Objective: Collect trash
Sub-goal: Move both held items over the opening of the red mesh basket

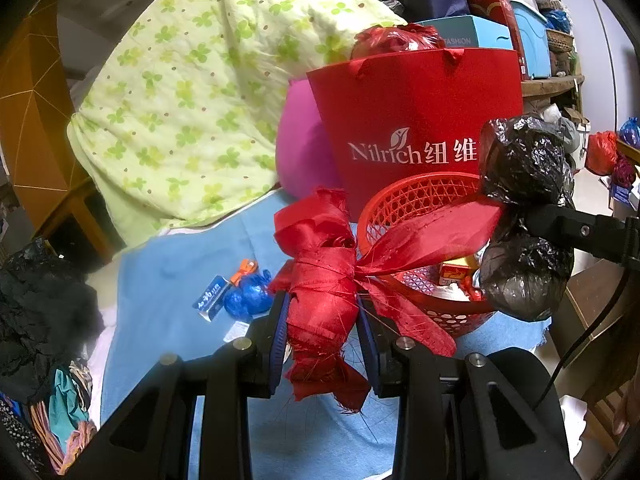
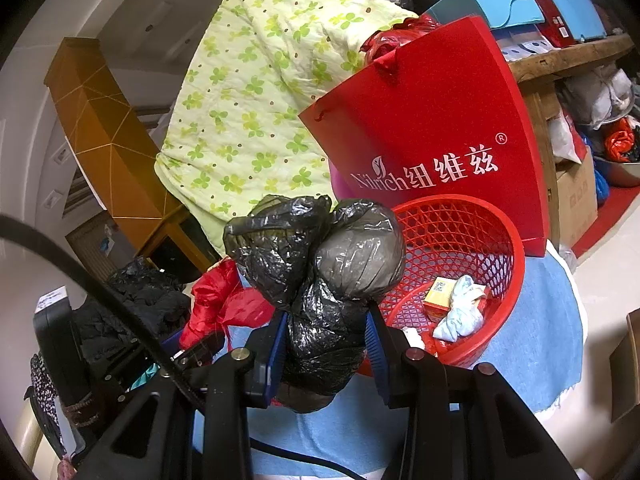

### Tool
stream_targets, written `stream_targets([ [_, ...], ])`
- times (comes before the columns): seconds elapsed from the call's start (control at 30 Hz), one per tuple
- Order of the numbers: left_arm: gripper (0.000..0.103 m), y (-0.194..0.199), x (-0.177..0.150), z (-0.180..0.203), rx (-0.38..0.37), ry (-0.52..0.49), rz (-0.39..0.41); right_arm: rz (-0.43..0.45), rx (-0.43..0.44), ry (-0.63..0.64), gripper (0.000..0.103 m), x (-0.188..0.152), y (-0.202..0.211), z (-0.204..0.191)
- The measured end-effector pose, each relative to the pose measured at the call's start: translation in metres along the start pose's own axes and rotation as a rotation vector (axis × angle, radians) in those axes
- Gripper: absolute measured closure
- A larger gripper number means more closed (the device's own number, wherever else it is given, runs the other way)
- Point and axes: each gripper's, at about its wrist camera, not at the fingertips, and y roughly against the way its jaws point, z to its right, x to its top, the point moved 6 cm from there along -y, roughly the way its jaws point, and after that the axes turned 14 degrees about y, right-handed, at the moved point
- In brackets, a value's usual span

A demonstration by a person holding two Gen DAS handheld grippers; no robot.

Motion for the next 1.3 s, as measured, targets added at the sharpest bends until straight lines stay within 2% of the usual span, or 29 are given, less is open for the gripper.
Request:
stream_targets([
  [0.67, 0.068, -0.003, 0.001, 0.019, -0.026, -0.044, 0.009, 0.020, -0.039, -0.036, 0.064, 0.000, 0.012, 0.014],
  [0.83, 0.068, -0.002, 0.008, 0.027, -0.069, -0.042, 0.004, 0.035, -0.063, -0.053, 0.064, 0.003, 0.018, 0.028],
  [1.13, 0.068, -0.007, 0.027, 0.037, -0.231, 0.010, -0.022, 0.071, -0.116, -0.086, 0.064, 0.011, 0.034, 0.055],
  [1.3, 0.068, -0.016, 0.032, 0.042, -0.229, 0.021, -0.029, 0.080, -0.139, -0.089, 0.064, 0.016, 0.036, 0.062],
])
